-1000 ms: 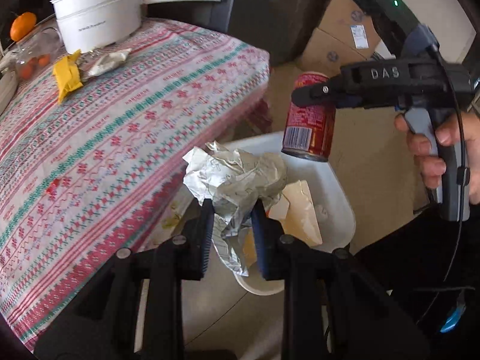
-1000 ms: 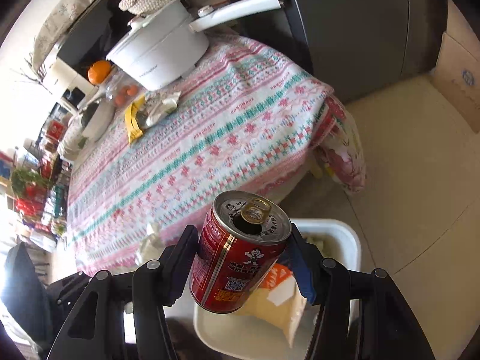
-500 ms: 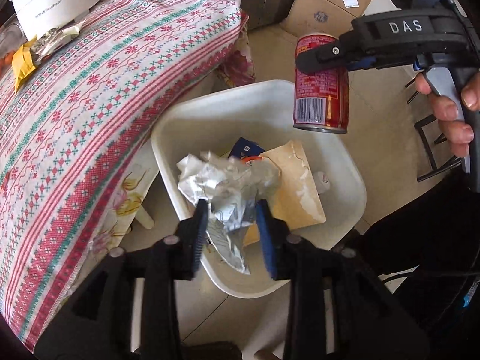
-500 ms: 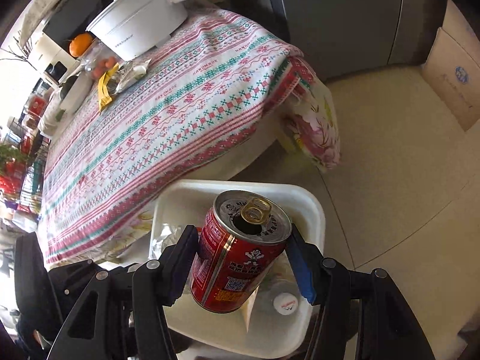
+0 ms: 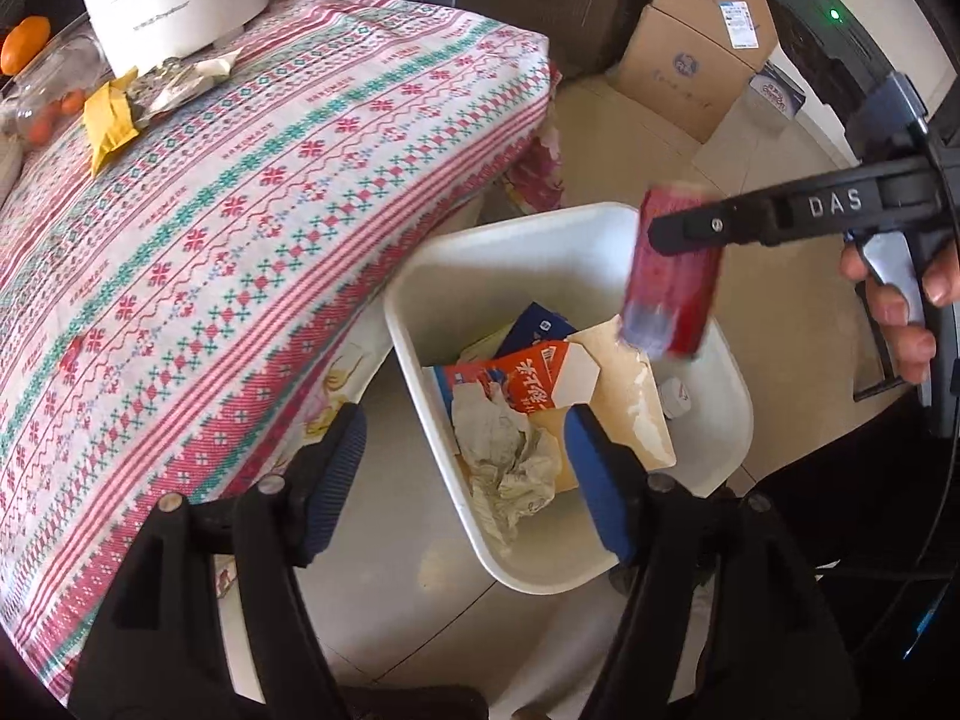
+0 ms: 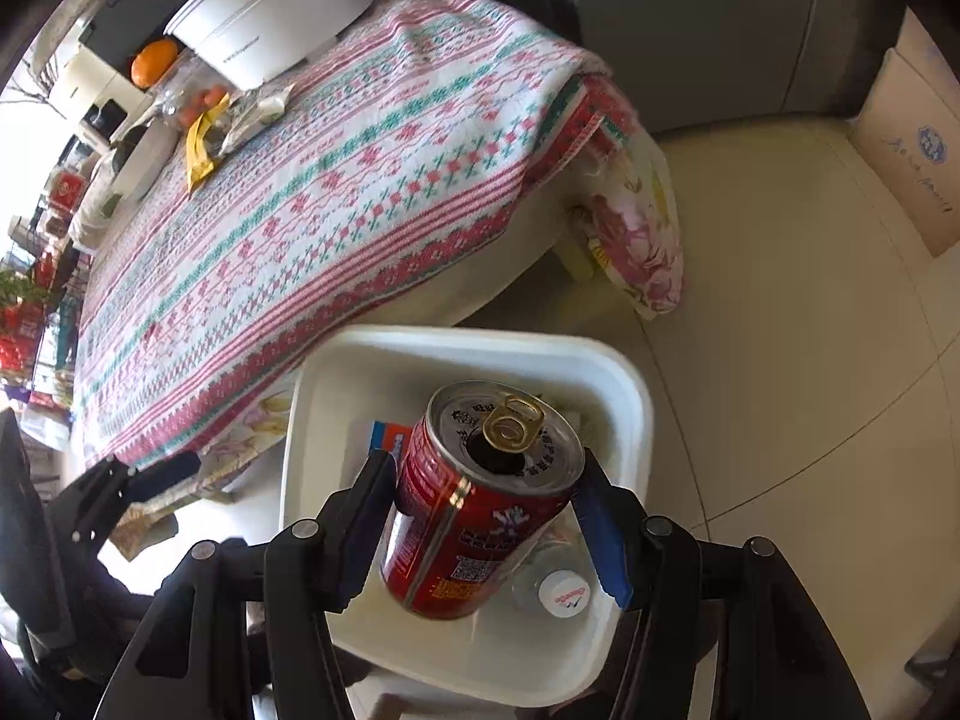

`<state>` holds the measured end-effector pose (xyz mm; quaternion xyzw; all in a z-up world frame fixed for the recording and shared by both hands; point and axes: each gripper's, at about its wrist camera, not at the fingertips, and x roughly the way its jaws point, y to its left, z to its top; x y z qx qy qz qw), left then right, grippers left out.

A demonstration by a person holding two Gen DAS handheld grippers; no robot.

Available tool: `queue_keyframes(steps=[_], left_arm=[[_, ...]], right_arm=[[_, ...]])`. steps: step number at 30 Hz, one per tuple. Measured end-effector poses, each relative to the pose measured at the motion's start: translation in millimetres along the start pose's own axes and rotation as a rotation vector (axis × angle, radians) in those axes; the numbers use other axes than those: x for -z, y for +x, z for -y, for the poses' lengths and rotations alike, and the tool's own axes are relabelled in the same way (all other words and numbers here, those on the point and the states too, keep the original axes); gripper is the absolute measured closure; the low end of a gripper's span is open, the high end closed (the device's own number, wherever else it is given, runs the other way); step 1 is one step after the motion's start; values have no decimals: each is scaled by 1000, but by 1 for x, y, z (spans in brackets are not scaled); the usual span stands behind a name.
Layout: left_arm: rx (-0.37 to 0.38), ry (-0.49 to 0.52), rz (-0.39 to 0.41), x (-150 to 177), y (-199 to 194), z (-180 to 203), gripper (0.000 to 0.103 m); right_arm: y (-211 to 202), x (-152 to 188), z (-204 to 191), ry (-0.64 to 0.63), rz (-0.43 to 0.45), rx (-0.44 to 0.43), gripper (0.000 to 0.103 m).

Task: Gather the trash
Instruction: 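Carry the foil with the left tool while the right tool carries the red can into the bin, then grasp the yellow snack bag with the left tool while the right tool reaches toward the white packet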

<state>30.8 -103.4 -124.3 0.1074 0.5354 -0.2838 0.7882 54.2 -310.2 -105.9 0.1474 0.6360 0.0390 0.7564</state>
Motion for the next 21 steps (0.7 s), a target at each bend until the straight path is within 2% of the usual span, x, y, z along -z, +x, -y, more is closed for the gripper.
queue_keyframes(steps=[2, 3, 6, 16, 21], left_arm=[[-10, -2, -1, 0, -1, -1, 31], [-17, -2, 2, 0, -2, -3, 29], [-28, -2, 9, -1, -4, -5, 27], [-51, -36, 11, -7, -9, -17, 22], [-82, -82, 36, -20, -20, -38, 22]], right_arm=[[2, 0, -3, -2, -12, -26, 40], [3, 0, -5, -6, -20, -33, 36], [4, 1, -9, -13, -21, -22, 31], [0, -1, -7, -14, -6, 8, 29], [-6, -7, -12, -30, 21, 34, 29]])
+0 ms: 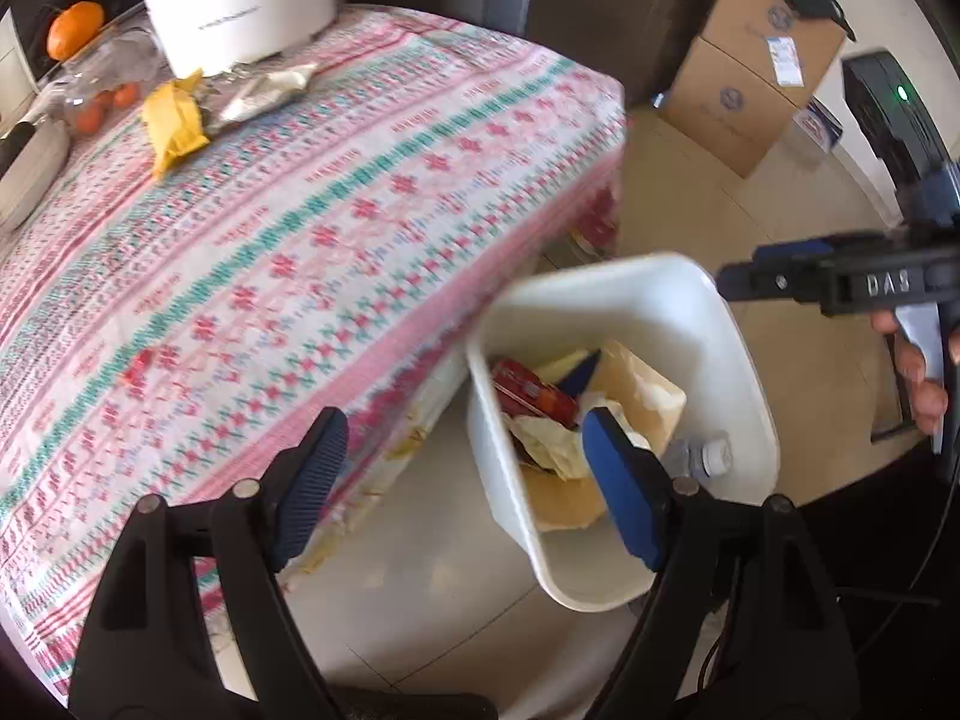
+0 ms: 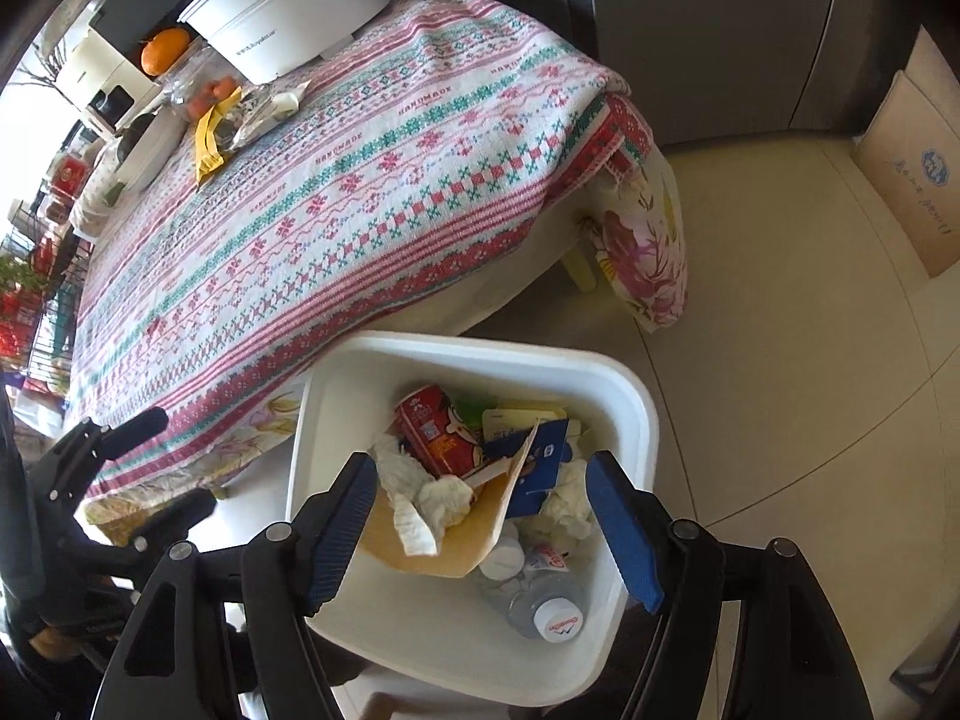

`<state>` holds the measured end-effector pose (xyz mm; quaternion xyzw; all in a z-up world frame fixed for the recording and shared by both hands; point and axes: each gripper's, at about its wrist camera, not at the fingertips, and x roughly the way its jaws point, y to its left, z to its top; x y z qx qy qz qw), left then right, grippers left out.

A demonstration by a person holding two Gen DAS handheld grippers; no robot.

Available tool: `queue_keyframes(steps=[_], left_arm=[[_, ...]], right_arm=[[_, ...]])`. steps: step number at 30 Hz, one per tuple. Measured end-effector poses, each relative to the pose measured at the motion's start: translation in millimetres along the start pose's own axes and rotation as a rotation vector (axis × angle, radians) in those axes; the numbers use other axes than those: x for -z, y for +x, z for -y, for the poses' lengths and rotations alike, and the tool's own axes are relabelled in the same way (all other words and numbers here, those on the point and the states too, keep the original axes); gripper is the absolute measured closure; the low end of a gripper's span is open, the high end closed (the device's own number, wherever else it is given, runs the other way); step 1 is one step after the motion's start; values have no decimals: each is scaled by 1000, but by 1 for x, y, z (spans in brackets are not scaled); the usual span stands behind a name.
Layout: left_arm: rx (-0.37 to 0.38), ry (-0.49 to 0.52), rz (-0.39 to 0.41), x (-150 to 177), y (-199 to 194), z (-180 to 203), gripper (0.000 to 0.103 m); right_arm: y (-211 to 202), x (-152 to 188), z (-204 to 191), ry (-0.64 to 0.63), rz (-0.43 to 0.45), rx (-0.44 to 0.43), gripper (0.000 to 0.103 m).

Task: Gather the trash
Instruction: 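Grasp the yellow snack bag with the left tool while the right tool reaches toward the white packet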

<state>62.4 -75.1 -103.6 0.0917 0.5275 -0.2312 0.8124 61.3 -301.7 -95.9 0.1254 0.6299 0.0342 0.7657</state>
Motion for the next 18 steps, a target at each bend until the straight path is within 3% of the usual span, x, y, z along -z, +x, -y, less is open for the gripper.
queue_keyframes(steps=[7, 13, 18], left_arm=[[-72, -135, 12, -40, -4, -62, 22], [-150, -281, 70, -83, 7, -134, 22], [-110, -443, 132, -112, 23, -186, 22]], right_arm=[[-6, -28, -21, -55, 39, 30, 28], [-7, -63, -42, -119, 103, 51, 23], [8, -98, -44, -97, 101, 24, 23]])
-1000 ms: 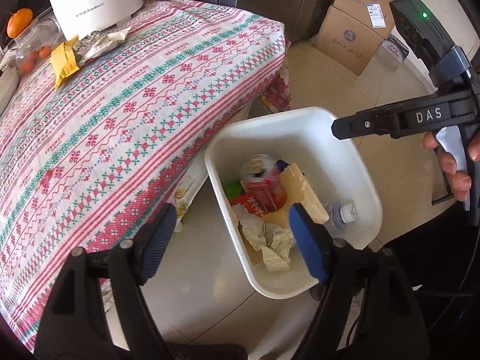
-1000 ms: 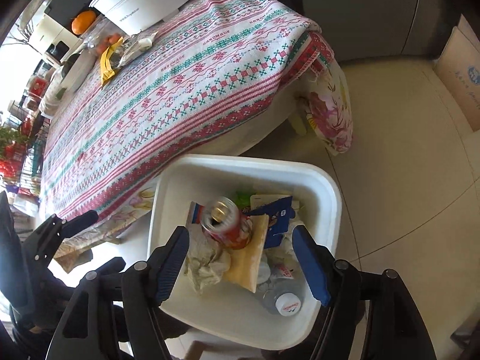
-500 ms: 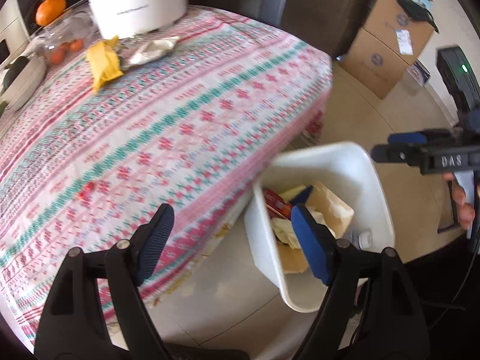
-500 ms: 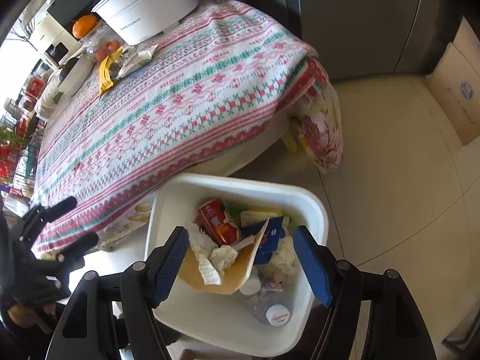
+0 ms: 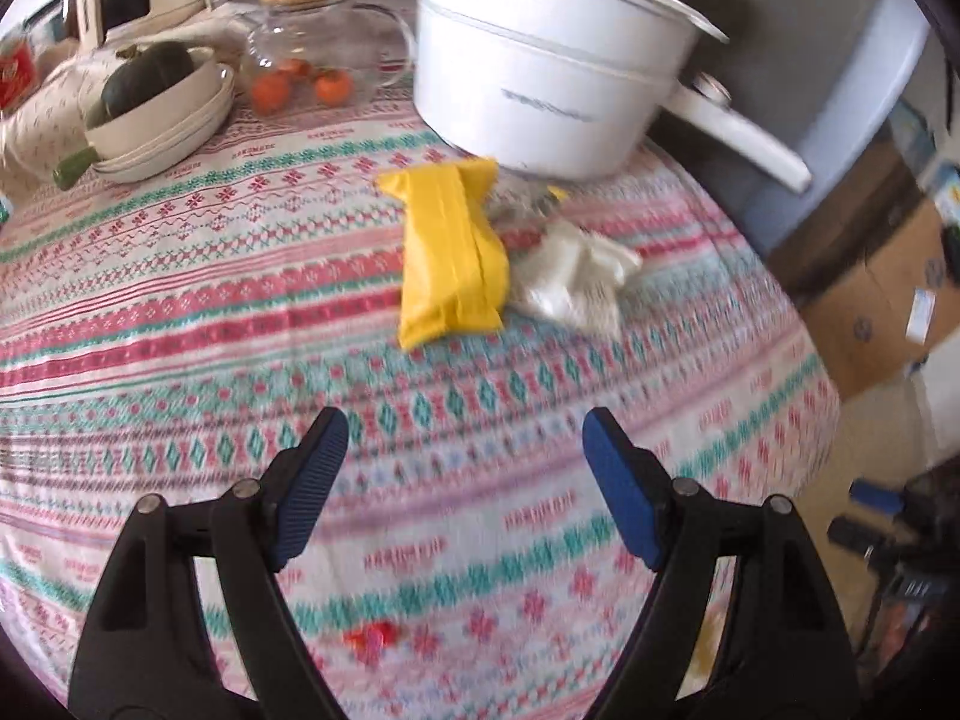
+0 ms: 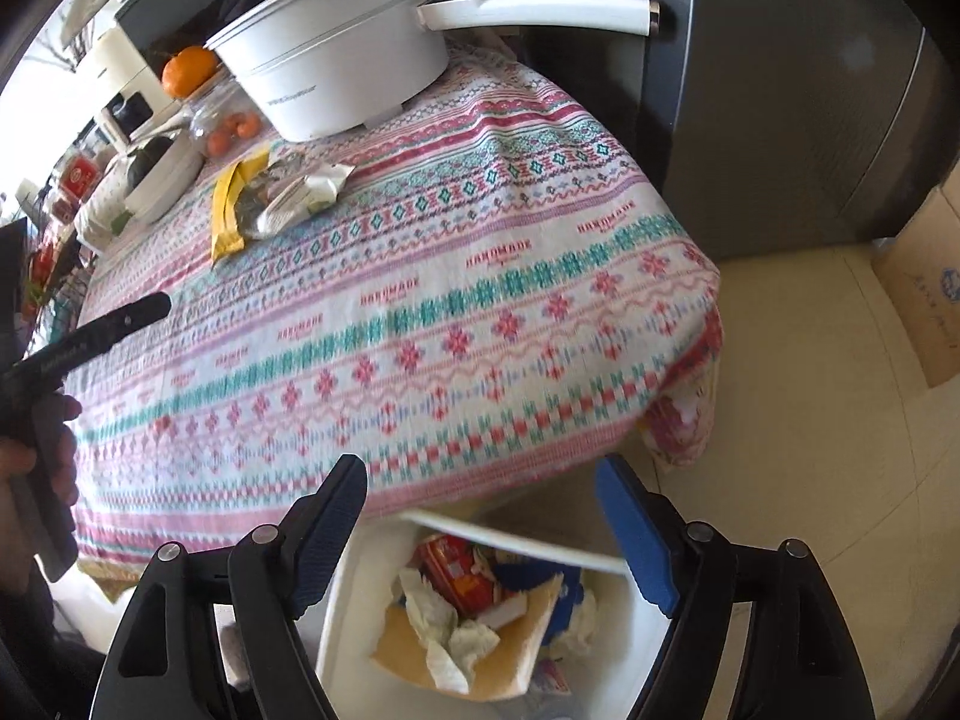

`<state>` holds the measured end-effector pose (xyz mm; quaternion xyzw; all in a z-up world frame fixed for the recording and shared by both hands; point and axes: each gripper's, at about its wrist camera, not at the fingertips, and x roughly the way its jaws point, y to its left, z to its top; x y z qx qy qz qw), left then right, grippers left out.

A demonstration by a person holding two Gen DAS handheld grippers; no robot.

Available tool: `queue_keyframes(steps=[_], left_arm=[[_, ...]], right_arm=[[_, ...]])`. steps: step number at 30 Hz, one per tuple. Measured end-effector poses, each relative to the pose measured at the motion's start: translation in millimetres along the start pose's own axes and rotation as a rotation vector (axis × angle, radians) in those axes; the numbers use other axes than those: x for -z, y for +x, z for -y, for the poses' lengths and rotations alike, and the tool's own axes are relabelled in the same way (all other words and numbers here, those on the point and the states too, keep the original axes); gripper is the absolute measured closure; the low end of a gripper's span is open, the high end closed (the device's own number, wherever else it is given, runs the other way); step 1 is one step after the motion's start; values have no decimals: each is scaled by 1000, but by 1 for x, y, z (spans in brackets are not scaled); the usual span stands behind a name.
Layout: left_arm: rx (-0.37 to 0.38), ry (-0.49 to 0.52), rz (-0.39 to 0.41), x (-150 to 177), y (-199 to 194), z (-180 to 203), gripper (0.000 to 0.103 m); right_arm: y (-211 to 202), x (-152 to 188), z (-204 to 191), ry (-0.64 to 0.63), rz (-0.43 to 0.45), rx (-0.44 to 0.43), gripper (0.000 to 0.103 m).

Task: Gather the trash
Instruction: 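Grasp the yellow snack bag with the left tool while the right tool reaches toward the white packet, then grasp the white snack packet with the right tool and lift it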

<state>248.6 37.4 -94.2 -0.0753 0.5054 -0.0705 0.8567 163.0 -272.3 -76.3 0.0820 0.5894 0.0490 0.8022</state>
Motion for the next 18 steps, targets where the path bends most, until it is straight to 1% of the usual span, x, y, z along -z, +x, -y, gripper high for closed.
queue_keyframes(steps=[3, 6, 9, 11, 12, 13, 14, 15, 16, 18], left_arm=[[6, -64, 11, -20, 19, -8, 22], [25, -113, 19, -32, 35, -12, 22], [21, -127, 15, -42, 53, -8, 23], [16, -123, 15, -47, 60, -4, 27], [17, -120, 14, -49, 64, -3, 33], [13, -115, 12, -51, 67, -1, 44], [7, -110, 6, -51, 68, 1, 51], [-3, -105, -3, -51, 70, 2, 62], [-13, -104, -5, -52, 71, 2, 77], [-22, -94, 0, -50, 67, 3, 86]], right_arm=[[10, -15, 1, -5, 14, 7, 23], [19, -26, 0, -23, 23, 18, 23], [27, -34, 0, -36, 33, 25, 23], [33, -39, 0, -43, 33, 29, 23], [36, -41, -1, -44, 32, 28, 23], [38, -43, -1, -44, 31, 27, 23], [40, -44, -2, -45, 30, 26, 23], [42, -45, -3, -48, 30, 27, 23], [44, -47, -5, -52, 30, 30, 23], [45, -49, -10, -60, 34, 37, 23]])
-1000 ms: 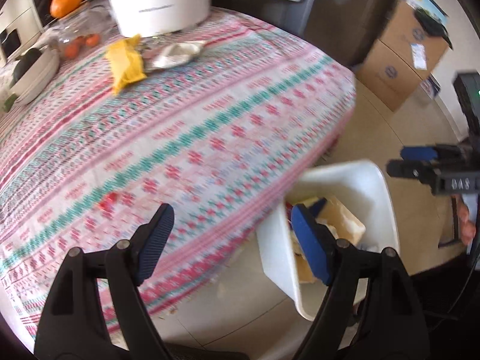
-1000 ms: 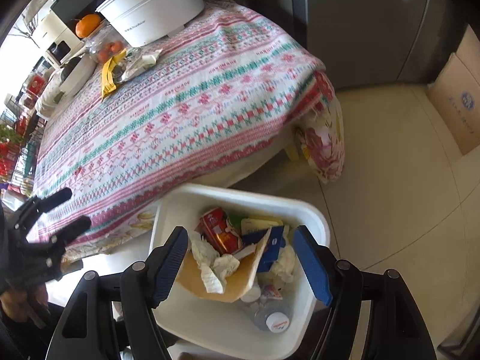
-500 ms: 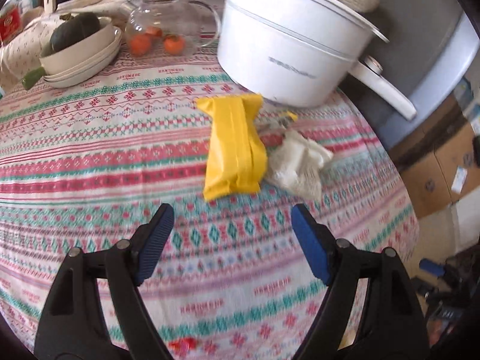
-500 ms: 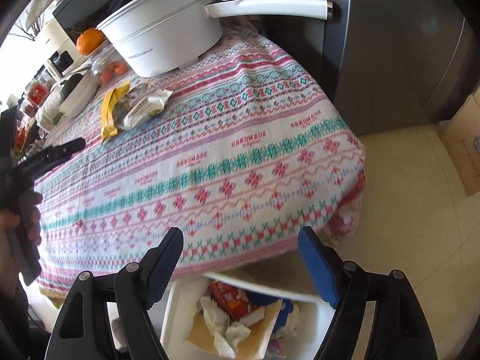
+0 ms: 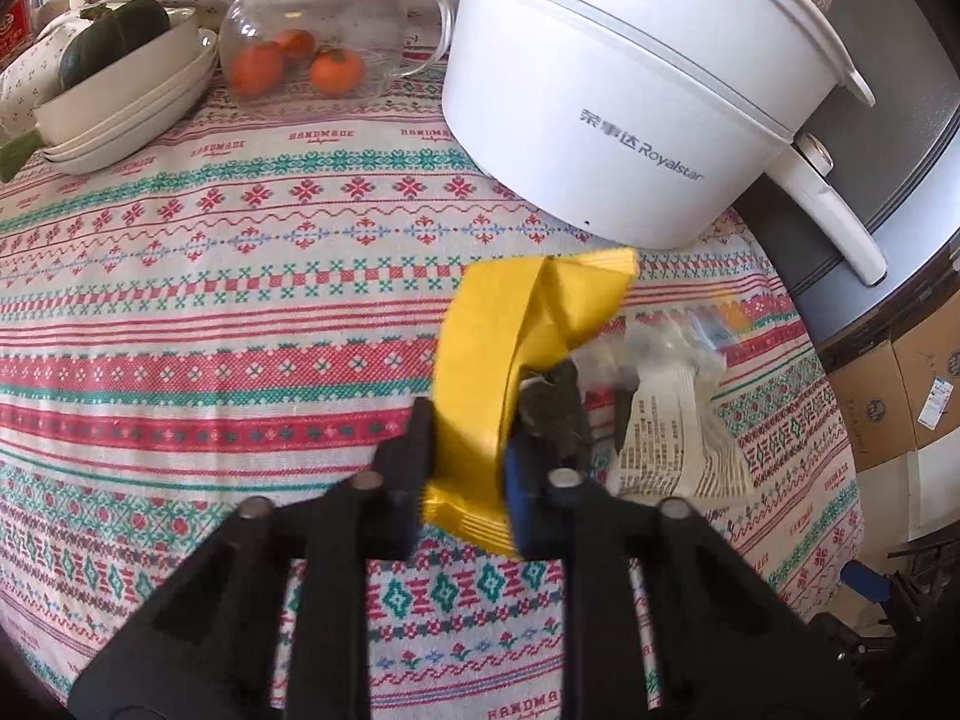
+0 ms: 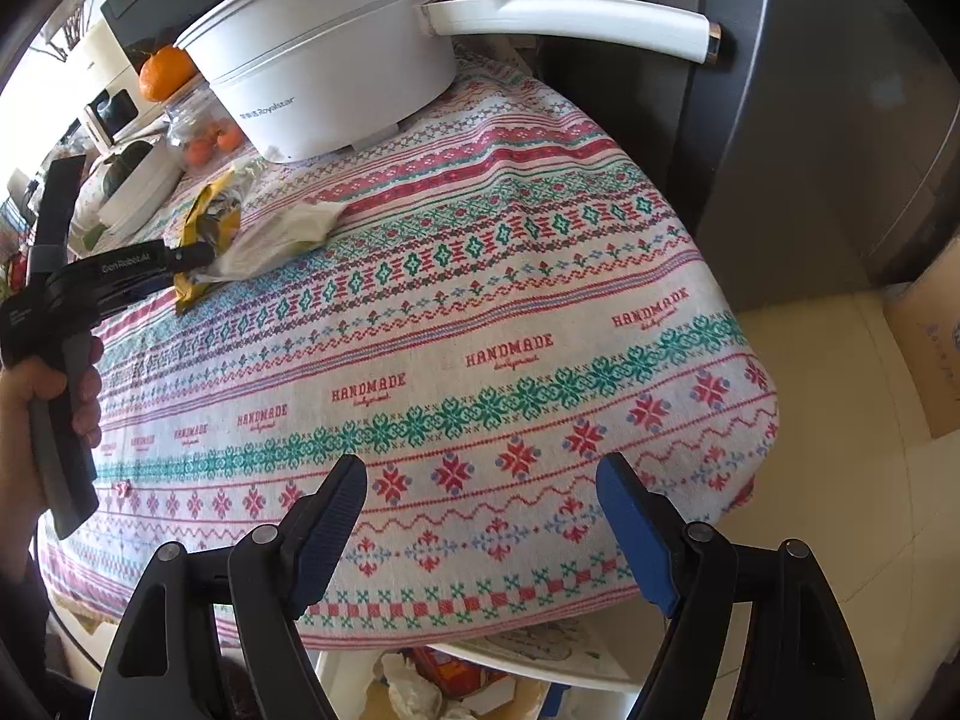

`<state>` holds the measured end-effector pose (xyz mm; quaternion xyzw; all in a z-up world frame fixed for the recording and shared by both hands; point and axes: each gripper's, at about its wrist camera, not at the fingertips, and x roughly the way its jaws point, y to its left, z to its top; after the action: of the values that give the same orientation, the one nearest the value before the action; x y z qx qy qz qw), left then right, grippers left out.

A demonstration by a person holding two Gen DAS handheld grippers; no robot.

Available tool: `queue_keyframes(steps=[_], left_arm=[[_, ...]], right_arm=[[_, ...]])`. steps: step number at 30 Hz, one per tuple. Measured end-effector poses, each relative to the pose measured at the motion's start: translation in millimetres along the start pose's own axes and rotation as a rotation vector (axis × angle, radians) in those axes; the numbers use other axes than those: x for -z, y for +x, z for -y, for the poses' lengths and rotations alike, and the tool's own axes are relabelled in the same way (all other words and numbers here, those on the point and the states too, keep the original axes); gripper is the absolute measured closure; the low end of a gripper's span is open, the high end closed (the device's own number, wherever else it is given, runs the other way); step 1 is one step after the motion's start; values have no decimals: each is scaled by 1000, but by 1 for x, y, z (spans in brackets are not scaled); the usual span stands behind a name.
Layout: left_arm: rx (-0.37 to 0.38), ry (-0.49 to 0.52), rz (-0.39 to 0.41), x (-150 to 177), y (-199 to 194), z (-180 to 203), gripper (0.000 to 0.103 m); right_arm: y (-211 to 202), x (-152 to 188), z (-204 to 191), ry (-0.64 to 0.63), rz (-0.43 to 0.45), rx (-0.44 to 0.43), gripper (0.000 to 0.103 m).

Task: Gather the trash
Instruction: 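Grasp the white snack packet with the right tool and lift it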

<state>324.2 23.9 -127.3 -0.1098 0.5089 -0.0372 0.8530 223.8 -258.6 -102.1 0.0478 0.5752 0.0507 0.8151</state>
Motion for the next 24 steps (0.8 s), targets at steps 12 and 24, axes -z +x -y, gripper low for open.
queue_keyframes(steps=[12, 24], left_arm=[[-6, 151, 27, 39, -87, -12, 91], [-5, 121, 24, 91, -127, -77, 91]], right_arm=[[4, -30, -57, -12, 63, -17, 23], [61, -70, -104, 124, 68, -59, 22]])
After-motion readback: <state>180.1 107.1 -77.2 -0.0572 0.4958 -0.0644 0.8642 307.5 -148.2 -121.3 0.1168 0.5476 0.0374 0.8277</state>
